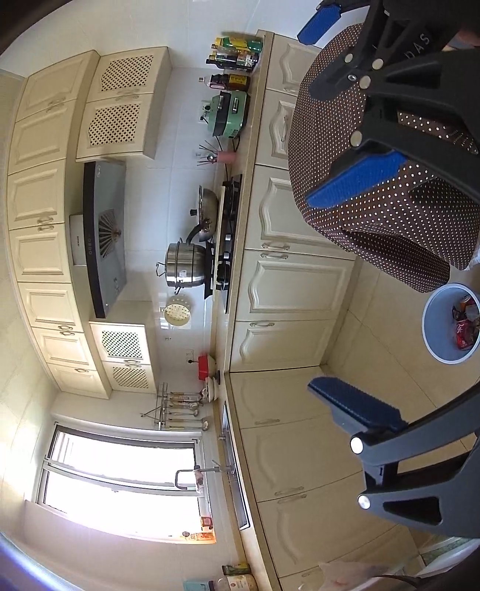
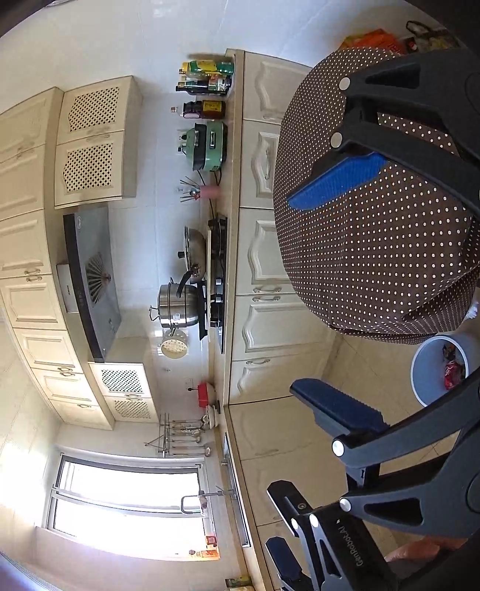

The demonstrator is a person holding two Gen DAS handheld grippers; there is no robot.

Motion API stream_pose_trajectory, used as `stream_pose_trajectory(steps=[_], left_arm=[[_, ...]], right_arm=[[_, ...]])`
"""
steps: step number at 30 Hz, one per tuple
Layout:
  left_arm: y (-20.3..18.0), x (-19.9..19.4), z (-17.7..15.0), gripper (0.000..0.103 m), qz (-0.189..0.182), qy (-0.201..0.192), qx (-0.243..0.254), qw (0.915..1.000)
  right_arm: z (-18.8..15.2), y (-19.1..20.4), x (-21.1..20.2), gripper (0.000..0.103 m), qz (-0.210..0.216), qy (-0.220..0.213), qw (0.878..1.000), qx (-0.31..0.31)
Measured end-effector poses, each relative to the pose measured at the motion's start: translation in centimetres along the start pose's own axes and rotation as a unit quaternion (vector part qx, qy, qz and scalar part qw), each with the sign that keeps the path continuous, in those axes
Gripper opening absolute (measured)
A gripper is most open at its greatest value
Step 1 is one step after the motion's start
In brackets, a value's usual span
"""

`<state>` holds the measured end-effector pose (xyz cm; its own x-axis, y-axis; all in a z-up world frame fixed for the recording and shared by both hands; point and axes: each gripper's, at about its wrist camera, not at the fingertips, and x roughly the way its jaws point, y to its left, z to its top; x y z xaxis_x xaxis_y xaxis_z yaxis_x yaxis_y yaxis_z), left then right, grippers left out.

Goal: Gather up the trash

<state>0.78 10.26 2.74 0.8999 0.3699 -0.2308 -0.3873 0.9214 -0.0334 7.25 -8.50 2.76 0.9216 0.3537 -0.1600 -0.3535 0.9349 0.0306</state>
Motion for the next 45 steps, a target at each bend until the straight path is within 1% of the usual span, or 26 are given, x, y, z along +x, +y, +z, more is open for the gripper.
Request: stream_pose_trajectory(steps=[45], left_arm=[[0.36, 0.53, -0.34, 0.091, -0.004, 0.003, 0.007, 1.0]], right_arm=[[-0.21, 0.19, 0.71, 0.092, 0.004, 0.007, 1.0, 0.001]])
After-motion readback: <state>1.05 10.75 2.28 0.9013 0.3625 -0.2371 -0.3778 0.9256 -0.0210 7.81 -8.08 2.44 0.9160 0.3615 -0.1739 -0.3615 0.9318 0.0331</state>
